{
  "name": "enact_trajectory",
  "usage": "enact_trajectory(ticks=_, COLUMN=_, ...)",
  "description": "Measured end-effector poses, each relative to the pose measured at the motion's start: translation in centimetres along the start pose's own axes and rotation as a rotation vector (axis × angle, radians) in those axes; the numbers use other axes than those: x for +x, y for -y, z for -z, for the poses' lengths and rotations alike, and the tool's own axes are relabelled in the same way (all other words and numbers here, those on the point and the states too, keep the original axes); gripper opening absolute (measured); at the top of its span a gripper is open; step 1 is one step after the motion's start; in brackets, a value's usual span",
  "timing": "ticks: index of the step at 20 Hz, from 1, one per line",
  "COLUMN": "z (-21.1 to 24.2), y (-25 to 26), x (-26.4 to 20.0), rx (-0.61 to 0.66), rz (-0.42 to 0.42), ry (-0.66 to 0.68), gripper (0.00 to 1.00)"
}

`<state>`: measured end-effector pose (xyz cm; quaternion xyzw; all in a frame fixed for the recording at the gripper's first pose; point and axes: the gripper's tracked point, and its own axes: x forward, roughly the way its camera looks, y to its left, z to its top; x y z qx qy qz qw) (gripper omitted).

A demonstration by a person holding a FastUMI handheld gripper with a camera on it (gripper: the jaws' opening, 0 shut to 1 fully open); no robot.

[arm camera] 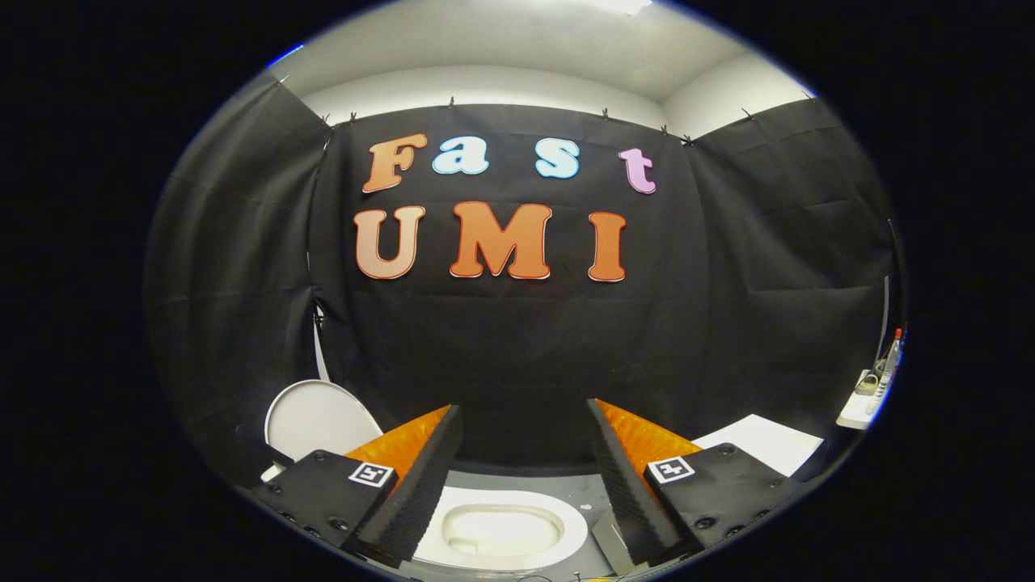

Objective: Open the toilet lid.

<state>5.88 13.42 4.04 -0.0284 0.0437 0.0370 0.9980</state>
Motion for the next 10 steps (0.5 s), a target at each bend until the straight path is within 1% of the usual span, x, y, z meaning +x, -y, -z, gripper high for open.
enact_trajectory(ticks=5, z=-0.1, y=0.0, x=0.1, rx=0.008, rz=-0.002, ry=0.0, gripper=0.98)
enact_trajectory(ticks=10, z=-1.3, y=-0.6, x=-0.4, rx=-0.005, rz=-0.008, ry=0.027, gripper=0.98)
